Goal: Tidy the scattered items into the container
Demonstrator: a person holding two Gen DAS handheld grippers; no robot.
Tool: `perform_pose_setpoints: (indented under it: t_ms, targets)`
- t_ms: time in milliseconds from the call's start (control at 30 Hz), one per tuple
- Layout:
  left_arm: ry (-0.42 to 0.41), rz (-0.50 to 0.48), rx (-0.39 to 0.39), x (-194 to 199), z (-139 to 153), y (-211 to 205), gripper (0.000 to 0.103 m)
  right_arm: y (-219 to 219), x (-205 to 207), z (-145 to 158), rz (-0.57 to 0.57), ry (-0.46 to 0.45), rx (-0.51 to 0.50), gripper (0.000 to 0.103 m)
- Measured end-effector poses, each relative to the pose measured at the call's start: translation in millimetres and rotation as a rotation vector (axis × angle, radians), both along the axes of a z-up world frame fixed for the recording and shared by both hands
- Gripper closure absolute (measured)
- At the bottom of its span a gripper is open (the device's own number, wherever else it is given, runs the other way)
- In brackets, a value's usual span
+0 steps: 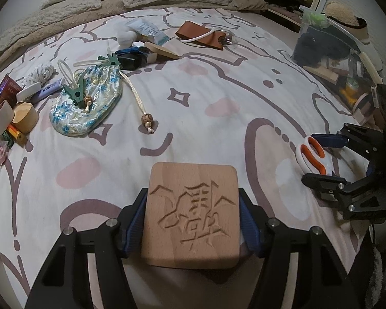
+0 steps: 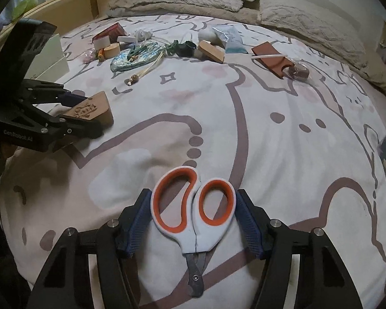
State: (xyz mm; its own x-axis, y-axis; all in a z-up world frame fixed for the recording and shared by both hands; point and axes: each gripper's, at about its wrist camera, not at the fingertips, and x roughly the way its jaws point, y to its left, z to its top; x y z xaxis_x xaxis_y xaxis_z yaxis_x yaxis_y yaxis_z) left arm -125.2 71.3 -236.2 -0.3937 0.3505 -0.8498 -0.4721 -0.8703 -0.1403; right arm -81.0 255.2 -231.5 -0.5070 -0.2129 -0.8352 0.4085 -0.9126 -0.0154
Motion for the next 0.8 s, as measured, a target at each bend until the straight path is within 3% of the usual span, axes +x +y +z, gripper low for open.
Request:
perform_pose_setpoints:
  t_ms: [433, 800]
  targets:
    - [0.018, 0.052, 0.017, 4, 12, -14, 0.039, 5, 3, 18, -0.064, 0.028, -0.047, 0.038]
    - [0.085, 0.077, 0.023, 23, 34, -27, 0.039, 0, 15, 36, -0.082, 0.074, -0.114, 0.038]
